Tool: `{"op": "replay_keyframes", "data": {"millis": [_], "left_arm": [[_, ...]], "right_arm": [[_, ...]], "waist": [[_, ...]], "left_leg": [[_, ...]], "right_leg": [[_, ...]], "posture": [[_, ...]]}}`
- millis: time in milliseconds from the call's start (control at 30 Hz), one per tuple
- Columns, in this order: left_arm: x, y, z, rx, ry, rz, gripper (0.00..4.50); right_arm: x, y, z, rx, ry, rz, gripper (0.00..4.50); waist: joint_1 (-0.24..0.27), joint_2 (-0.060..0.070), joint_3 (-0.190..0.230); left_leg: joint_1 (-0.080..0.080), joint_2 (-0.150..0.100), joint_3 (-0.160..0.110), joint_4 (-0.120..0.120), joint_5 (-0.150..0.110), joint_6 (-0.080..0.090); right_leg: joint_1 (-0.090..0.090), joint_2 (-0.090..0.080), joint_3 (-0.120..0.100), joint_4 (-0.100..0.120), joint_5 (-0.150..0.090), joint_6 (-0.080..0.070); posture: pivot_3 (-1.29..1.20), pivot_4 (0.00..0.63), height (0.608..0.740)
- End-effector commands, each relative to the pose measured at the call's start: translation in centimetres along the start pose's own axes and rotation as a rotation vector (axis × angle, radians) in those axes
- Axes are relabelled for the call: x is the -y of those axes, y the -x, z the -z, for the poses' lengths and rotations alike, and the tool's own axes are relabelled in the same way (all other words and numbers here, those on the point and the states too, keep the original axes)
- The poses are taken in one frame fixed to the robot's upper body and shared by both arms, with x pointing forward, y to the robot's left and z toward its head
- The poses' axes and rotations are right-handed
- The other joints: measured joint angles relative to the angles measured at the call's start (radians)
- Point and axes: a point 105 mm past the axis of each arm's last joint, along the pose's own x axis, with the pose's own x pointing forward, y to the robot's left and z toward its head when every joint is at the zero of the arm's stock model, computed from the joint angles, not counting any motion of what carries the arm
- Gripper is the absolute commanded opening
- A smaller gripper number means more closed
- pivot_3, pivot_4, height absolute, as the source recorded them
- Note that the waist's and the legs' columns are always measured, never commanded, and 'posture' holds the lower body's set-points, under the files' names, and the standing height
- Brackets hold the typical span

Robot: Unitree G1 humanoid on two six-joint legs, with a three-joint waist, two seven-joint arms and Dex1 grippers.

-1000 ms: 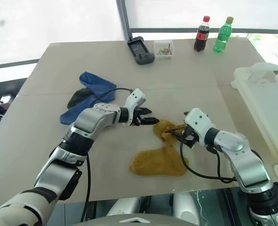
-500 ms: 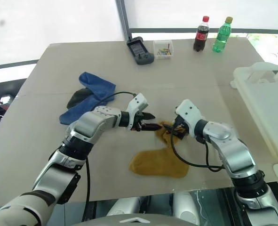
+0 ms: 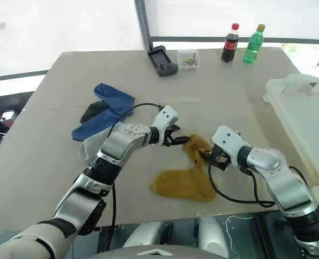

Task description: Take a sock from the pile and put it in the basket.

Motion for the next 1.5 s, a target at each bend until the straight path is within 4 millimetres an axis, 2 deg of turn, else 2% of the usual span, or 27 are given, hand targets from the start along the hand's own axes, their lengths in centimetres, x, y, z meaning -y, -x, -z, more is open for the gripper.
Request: {"op": "replay_keyframes", "data": {"millis": [33, 167, 267, 367, 433, 567, 667, 733, 833, 933, 1100, 1200, 1333, 1433, 1500], "left_arm": [[-3.4, 1.8, 2.9, -0.080, 0.105, -0.187, 3.47], [-2.0, 3.1, 1.2, 0.024, 0.146, -0.094, 3.47], [-2.0, 3.9, 1.8, -0.001, 0.138, -0.082, 3.47], [-2.5, 4.6, 3.2, -0.065, 0.148, -0.113, 3.47], [-2.4, 5.2, 3.2, -0.050, 0.158, -0.121, 3.47], [-1.2, 6.2, 0.2, 0.112, 0.186, -0.041, 3.47], [0.0, 6.2, -1.5, 0.148, 0.139, 0.046, 3.47], [0.5, 5.3, -1.6, 0.111, 0.084, 0.084, 3.47], [0.5, 2.9, -1.8, 0.065, 0.009, 0.083, 3.47], [0.3, 1.2, -1.7, 0.041, -0.087, 0.062, 3.47], [0.5, -0.4, -0.3, -0.013, -0.139, 0.065, 3.47], [0.6, 0.1, 1.4, -0.057, -0.142, 0.069, 3.47], [0.7, 2.1, 3.1, -0.084, -0.075, 0.070, 3.47], [0.9, 4.0, 1.8, 0.048, 0.005, 0.063, 3.47], [0.9, 5.7, -0.5, 0.203, 0.130, 0.090, 3.47]], "right_arm": [[1.0, 1.3, -0.8, 0.018, 0.033, 0.050, 4.50], [0.4, 1.9, -0.8, 0.016, 0.007, 0.013, 4.50], [0.0, 2.6, -0.8, 0.020, -0.014, -0.016, 4.50], [1.0, 2.7, -1.1, 0.040, -0.023, 0.032, 4.50], [1.2, 2.8, -2.2, 0.102, -0.079, 0.028, 4.50], [0.2, 4.2, -6.6, 0.352, -0.219, -0.093, 4.50], [-0.9, 4.7, -7.4, 0.372, -0.227, -0.183, 4.50], [-0.5, 3.9, -6.5, 0.313, -0.219, -0.144, 4.50], [0.7, 1.5, -3.1, 0.125, -0.136, -0.014, 4.50], [0.8, 0.0, -0.8, 0.023, -0.058, 0.031, 4.50], [-0.3, -0.6, 1.5, -0.067, 0.060, 0.002, 4.50], [-0.1, -0.7, 2.2, -0.084, 0.114, -0.006, 4.50], [0.5, -1.8, 2.3, -0.027, 0.236, -0.042, 4.50], [0.5, -2.9, 2.1, 0.044, 0.297, -0.086, 4.50], [0.6, -3.5, 2.7, 0.056, 0.337, -0.125, 4.50]], "waist": [[-0.006, -0.001, -0.001], [-0.018, -0.001, -0.001], [-0.017, -0.001, -0.001], [-0.016, -0.001, -0.001], [-0.017, -0.001, -0.001], [-0.011, 0.000, 0.000], [0.001, 0.000, 0.001], [0.011, -0.001, 0.001], [0.021, -0.001, 0.001], [0.024, -0.001, 0.002], [0.023, -0.001, 0.001], [0.023, -0.001, 0.001], [0.009, 0.000, 0.001], [-0.006, 0.000, 0.000], [-0.006, 0.000, 0.000]], "left_leg": [[0.000, 0.000, 0.000, 0.000, 0.000, 0.000], [-0.001, 0.001, 0.001, 0.000, 0.000, 0.000], [-0.002, 0.001, 0.001, -0.002, 0.000, 0.000], [-0.003, 0.001, 0.001, -0.002, -0.001, 0.001], [-0.002, 0.001, 0.001, -0.002, -0.001, 0.001], [-0.002, 0.001, 0.001, -0.004, -0.001, 0.001], [-0.004, 0.001, 0.001, -0.004, -0.001, 0.001], [-0.004, 0.001, 0.000, -0.004, -0.001, 0.002], [-0.005, -0.001, 0.000, -0.003, -0.001, 0.002], [-0.005, -0.001, 0.001, -0.003, -0.001, 0.002], [-0.010, 0.000, 0.001, -0.003, -0.001, 0.002], [-0.010, 0.000, 0.001, -0.001, -0.001, 0.002], [-0.004, 0.000, 0.002, -0.002, -0.001, 0.002], [-0.001, 0.000, 0.002, -0.003, -0.001, 0.002], [0.000, 0.001, 0.002, -0.003, -0.001, 0.002]], "right_leg": [[0.000, 0.000, 0.001, 0.000, 0.000, 0.000], [-0.001, 0.001, 0.001, 0.001, 0.000, 0.000], [-0.003, 0.001, 0.001, -0.001, 0.000, -0.001], [-0.002, 0.001, 0.002, -0.003, 0.000, -0.001], [-0.002, 0.001, 0.002, -0.003, 0.000, -0.001], [-0.002, 0.001, 0.002, -0.003, 0.000, -0.001], [-0.003, 0.001, 0.002, -0.004, 0.000, -0.001], [-0.003, 0.001, 0.001, -0.005, 0.000, -0.001], [-0.003, -0.001, 0.000, -0.005, 0.000, -0.001], [-0.003, -0.001, 0.000, -0.005, 0.000, 0.000], [-0.010, -0.001, 0.001, -0.004, 0.000, -0.001], [-0.008, -0.001, 0.001, -0.004, 0.000, 0.000], [-0.003, 0.000, 0.002, -0.004, 0.000, 0.000], [-0.001, 0.000, 0.002, -0.003, 0.000, 0.000], [-0.001, 0.001, 0.003, -0.003, 0.000, 0.000]], "posture": [[0.00, 0.150, 0.740], [0.00, 0.150, 0.740], [0.00, 0.150, 0.740], [0.00, 0.150, 0.740], [0.00, 0.150, 0.740], [0.00, 0.150, 0.740], [0.00, 0.150, 0.740], [0.00, 0.150, 0.740], [0.00, 0.150, 0.740], [0.00, 0.150, 0.740], [0.00, 0.150, 0.740], [0.00, 0.150, 0.740], [0.00, 0.150, 0.740], [0.00, 0.150, 0.740], [0.00, 0.150, 0.740]]}}
